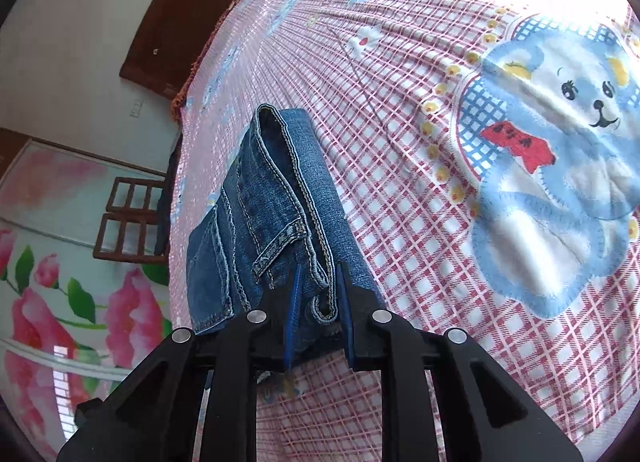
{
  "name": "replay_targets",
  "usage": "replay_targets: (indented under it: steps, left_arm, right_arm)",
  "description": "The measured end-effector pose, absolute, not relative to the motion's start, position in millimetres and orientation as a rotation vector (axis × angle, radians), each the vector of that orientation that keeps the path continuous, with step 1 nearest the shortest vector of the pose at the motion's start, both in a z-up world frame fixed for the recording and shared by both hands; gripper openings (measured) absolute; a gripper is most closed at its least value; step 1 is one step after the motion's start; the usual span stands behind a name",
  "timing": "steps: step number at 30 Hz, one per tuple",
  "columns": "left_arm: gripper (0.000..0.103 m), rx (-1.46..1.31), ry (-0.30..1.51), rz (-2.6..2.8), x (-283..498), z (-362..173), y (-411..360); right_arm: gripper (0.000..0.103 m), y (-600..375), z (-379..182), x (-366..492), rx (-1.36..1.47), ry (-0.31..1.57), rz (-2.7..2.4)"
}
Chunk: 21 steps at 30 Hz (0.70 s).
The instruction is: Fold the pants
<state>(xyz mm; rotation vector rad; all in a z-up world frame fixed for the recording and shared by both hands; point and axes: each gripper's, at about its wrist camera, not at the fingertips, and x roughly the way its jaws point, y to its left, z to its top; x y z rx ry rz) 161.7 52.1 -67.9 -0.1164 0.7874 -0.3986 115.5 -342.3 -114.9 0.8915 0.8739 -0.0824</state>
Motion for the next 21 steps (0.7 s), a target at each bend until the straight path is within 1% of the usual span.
replay_targets:
  steps: [2, 4, 5, 6, 7, 8, 10, 13, 14, 15, 16, 17, 18, 19, 20, 21]
  left_arm:
    - [0.094, -0.126, 0.788, -0.38, 171.7, -68.2, 54.3]
    - [0.094, -0.124, 0.783, -0.372, 180.3, -66.5, 52.4]
    - [0.094, -0.12, 0.779, -0.367, 183.3, -64.4, 50.3]
    - [0.094, -0.12, 0.776, -0.364, 184.3, -61.8, 48.1]
    - [0.094, -0.123, 0.777, -0.364, 185.0, -59.0, 46.0]
    - [0.095, -0.124, 0.78, -0.366, 184.9, -56.6, 43.9]
    - [0.098, -0.104, 0.791, -0.361, 182.9, -53.3, 40.1]
    - [0.099, -0.071, 0.81, -0.345, 177.2, -54.3, 42.5]
    - [0.1, -0.073, 0.823, -0.333, 176.3, -56.6, 45.9]
    - [0.1, -0.078, 0.838, -0.32, 175.8, -59.4, 49.9]
    - [0.1, -0.088, 0.85, -0.309, 175.4, -62.0, 54.4]
    - [0.1, -0.102, 0.857, -0.298, 174.9, -64.5, 58.9]
    - [0.101, -0.115, 0.865, -0.284, 174.9, -66.9, 62.9]
    - [0.101, -0.125, 0.874, -0.269, 175.4, -69.0, 65.6]
    - [0.101, -0.135, 0.882, -0.258, 175.8, -71.2, 67.6]
    - [0.101, -0.143, 0.891, -0.247, 176.0, -73.6, 69.0]
  right_arm:
    - [0.018, -336.2, -91.7, 114.5, 0.831, 0.816, -0.047]
    - [0.018, -324.0, -75.2, 130.8, 0.808, 0.777, 0.063]
    - [0.018, -314.2, -71.4, 146.4, 0.787, 0.787, 0.115]
    - [0.02, -303.8, -71.2, 161.3, 0.763, 0.805, 0.148]
    - [0.031, -294.1, -73.3, 175.8, 0.753, 0.807, 0.181]
    - [0.034, -287.4, -78.1, 188.7, 0.755, 0.808, 0.213]
    - [0.034, -278.9, -93.0, 210.3, 0.739, 0.856, 0.204]
    - [0.034, -296.1, -129.8, 218.2, 0.769, 0.94, 0.128]
    - [0.032, -309.5, -140.2, 213.0, 0.824, 0.929, 0.129]
    - [0.026, -321.1, -146.0, 206.7, 0.865, 0.918, 0.129]
    - [0.012, -329.3, -148.3, 200.5, 0.885, 0.919, 0.122]
    - [0.01, -334.4, -146.7, 195.1, 0.902, 0.915, 0.12]
    - [0.011, -336.4, -140.7, 189.6, 0.883, 0.918, 0.091]
    - [0.017, -336.6, -133.0, 185.2, 0.84, 0.921, 0.072]
    - [0.031, -336.6, -125.6, 180.8, 0.809, 0.917, 0.068]
    - [0.037, -337.1, -118.8, 176.0, 0.788, 0.915, 0.06]
